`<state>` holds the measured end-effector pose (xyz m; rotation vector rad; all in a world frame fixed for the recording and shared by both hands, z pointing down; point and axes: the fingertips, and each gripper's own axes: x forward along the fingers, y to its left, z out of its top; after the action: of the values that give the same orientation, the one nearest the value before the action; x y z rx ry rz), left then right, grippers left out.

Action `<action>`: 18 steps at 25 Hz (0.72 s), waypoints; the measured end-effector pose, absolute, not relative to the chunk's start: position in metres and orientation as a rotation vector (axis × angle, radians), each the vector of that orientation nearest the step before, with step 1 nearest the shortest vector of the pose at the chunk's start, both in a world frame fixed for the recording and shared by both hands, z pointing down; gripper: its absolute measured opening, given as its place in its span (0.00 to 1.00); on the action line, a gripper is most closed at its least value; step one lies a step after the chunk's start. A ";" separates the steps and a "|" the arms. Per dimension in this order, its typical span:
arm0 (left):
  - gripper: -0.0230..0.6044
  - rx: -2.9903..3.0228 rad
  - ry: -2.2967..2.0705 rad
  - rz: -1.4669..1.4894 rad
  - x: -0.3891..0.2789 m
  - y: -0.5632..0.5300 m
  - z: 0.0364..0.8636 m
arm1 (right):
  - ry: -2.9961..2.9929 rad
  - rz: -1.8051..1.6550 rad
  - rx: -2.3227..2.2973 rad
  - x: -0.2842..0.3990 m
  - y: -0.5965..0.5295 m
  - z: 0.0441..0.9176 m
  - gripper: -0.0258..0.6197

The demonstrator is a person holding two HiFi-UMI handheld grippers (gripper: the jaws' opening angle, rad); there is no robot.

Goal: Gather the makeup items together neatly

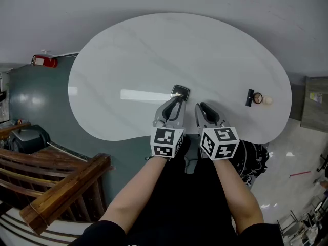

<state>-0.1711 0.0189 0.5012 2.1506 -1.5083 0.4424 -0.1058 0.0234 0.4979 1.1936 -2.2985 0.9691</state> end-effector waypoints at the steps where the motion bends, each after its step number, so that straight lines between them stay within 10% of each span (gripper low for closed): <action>1: 0.15 2.147 -1.516 0.453 -0.174 0.018 0.504 | -2.301 0.967 1.193 -0.107 0.023 0.498 0.14; 8: 0.43 2.126 -1.547 0.569 -0.184 0.014 0.525 | -2.306 0.968 1.205 -0.112 0.015 0.497 0.14; 18: 0.50 2.107 -1.514 0.621 -0.179 0.010 0.548 | -2.301 0.963 1.262 -0.103 0.004 0.491 0.14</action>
<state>-0.1794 0.0099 0.5479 2.1069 -1.5136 0.6208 -0.1029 0.0042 0.4913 1.2620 -2.3006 0.9628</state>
